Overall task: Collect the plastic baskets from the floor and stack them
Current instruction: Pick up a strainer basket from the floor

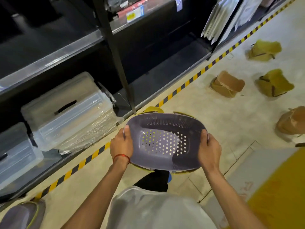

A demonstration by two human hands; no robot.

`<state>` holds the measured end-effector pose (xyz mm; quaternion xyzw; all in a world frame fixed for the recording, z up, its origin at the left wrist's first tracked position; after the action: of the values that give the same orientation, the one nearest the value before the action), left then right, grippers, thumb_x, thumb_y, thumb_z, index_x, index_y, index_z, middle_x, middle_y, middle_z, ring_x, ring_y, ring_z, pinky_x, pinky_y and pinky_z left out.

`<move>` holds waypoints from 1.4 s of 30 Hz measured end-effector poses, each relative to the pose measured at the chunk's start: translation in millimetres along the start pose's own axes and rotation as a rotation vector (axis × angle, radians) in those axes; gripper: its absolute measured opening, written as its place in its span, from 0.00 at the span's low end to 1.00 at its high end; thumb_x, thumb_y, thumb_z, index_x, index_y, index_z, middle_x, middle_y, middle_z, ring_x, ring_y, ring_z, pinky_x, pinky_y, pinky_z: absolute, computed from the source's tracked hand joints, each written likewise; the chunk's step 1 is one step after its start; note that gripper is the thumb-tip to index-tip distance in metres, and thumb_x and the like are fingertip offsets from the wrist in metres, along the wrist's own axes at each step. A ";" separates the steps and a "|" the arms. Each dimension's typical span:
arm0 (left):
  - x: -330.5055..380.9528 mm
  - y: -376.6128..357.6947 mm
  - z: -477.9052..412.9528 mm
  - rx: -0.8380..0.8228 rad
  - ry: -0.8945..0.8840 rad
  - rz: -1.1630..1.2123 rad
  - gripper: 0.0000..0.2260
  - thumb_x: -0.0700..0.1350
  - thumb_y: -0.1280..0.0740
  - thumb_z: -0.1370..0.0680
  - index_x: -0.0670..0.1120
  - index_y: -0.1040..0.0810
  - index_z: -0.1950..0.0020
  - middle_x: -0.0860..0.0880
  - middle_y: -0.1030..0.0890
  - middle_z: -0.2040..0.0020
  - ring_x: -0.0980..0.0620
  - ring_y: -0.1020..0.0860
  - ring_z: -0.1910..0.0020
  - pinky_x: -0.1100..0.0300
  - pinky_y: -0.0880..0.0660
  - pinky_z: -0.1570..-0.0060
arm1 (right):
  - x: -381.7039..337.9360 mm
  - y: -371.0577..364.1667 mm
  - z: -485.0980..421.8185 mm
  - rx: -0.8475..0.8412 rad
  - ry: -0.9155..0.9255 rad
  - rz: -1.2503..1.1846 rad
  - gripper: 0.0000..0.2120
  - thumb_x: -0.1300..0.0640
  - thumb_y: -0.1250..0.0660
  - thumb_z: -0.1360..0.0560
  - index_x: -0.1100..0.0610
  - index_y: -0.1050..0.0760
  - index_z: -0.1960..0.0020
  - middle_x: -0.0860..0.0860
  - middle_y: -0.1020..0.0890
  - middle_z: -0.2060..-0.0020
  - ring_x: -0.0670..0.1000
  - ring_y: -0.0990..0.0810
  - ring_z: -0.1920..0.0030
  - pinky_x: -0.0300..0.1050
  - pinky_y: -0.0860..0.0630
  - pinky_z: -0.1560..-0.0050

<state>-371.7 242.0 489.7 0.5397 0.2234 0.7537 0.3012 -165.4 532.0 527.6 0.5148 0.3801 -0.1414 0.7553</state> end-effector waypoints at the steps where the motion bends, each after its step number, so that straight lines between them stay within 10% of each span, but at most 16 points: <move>1: 10.0 -11.3 -9.1 0.010 0.022 -0.007 0.25 0.66 0.51 0.19 0.53 0.20 0.52 0.46 0.19 0.56 0.42 0.24 0.57 0.53 0.28 0.57 | -2.4 0.2 -20.6 -0.003 -0.013 0.010 0.21 0.42 0.48 0.15 0.47 0.32 0.65 0.46 0.23 0.69 0.43 0.27 0.67 0.40 0.35 0.68; 14: 89.2 -72.2 -52.8 0.192 0.249 0.049 0.25 0.62 0.49 0.17 0.49 0.20 0.37 0.40 0.19 0.40 0.36 0.23 0.41 0.45 0.28 0.40 | -71.0 -24.2 -203.3 -0.201 0.159 0.072 0.21 0.43 0.47 0.15 0.51 0.27 0.60 0.45 0.23 0.67 0.43 0.26 0.64 0.40 0.35 0.67; 32: 94.5 -171.1 96.3 0.712 0.866 0.260 0.25 0.64 0.50 0.18 0.51 0.20 0.47 0.42 0.17 0.51 0.37 0.22 0.51 0.53 0.33 0.56 | -128.8 -110.0 -308.8 -0.807 0.617 0.233 0.19 0.42 0.45 0.15 0.54 0.24 0.54 0.57 0.17 0.53 0.59 0.21 0.53 0.46 0.33 0.55; 42: 31.8 -211.3 79.5 0.767 1.062 0.353 0.23 0.62 0.49 0.18 0.50 0.20 0.46 0.42 0.17 0.51 0.37 0.22 0.50 0.54 0.33 0.56 | -110.0 -198.5 -293.2 -0.830 0.745 0.307 0.19 0.51 0.42 0.15 0.65 0.19 0.43 0.63 0.16 0.47 0.65 0.20 0.45 0.48 0.28 0.48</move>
<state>-258.8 416.9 396.7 0.1931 0.5014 0.8217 -0.1899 -484.9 686.6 420.7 0.2397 0.5650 0.3218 0.7210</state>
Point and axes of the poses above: each hand's wrist, its own z-axis away from the middle knuckle, its own y-axis out of the back of the hand, x = y × z, the point moved 8 cm from there along -z, towards the middle knuckle
